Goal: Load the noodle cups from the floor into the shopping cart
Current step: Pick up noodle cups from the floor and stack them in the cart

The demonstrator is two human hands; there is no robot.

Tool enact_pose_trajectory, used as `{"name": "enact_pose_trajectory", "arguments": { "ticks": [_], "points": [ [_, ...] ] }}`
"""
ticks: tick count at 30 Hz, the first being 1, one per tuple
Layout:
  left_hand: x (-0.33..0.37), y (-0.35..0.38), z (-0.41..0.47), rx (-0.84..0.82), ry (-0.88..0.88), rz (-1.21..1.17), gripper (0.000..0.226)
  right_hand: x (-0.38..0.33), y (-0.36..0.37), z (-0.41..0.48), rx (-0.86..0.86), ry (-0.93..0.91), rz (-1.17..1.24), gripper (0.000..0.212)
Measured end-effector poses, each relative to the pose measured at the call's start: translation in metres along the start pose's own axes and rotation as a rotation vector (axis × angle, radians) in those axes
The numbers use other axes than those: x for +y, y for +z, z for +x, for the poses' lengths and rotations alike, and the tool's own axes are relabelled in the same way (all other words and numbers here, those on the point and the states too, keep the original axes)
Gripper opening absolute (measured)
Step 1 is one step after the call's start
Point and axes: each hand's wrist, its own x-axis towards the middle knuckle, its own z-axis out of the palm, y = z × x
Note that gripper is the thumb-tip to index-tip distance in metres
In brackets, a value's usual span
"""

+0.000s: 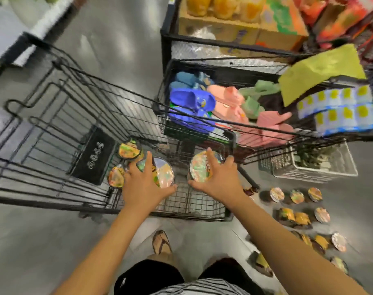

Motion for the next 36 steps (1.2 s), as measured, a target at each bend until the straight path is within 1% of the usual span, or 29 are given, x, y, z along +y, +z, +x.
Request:
{"name": "enact_pose_trajectory", "arguments": {
  "ticks": [6, 11, 15, 19, 21, 25, 30, 32, 36],
  "points": [
    [-0.024, 0.014, 0.025, -0.095, -0.154, -0.105, 0.122, -0.030, 0.026, 0.048, -0.216, -0.035, -0.147, 0.118],
    [-0.025, 0.041, 0.051, -0.130, -0.323, -0.155, 0.123, -0.037, 0.041, 0.104, -0.345, -0.138, -0.264, 0.119],
    [-0.019, 0.071, 0.076, -0.156, -0.502, -0.202, 0.126, -0.044, 0.054, 0.157, -0.467, -0.220, -0.281, 0.120],
    [-0.013, 0.112, 0.109, -0.191, -0.706, -0.258, 0.125, -0.049, 0.081, 0.218, -0.535, -0.313, -0.322, 0.119],
    [-0.011, 0.134, 0.126, -0.171, -0.804, -0.312, 0.128, -0.053, 0.101, 0.246, -0.561, -0.368, -0.373, 0.118],
    [-0.014, 0.177, 0.159, -0.149, -0.966, -0.349, 0.127, -0.063, 0.153, 0.288, -0.565, -0.498, -0.483, 0.120],
    [-0.032, 0.225, 0.194, -0.136, -1.143, -0.399, 0.126, -0.072, 0.217, 0.323, -0.493, -0.609, -0.502, 0.120],
    [-0.038, 0.240, 0.203, -0.125, -1.183, -0.420, 0.124, -0.076, 0.235, 0.334, -0.468, -0.646, -0.474, 0.121],
    [-0.043, 0.264, 0.209, 0.066, -1.192, -0.446, 0.122, -0.084, 0.260, 0.346, -0.419, -0.739, -0.364, 0.118]
  ]
}}
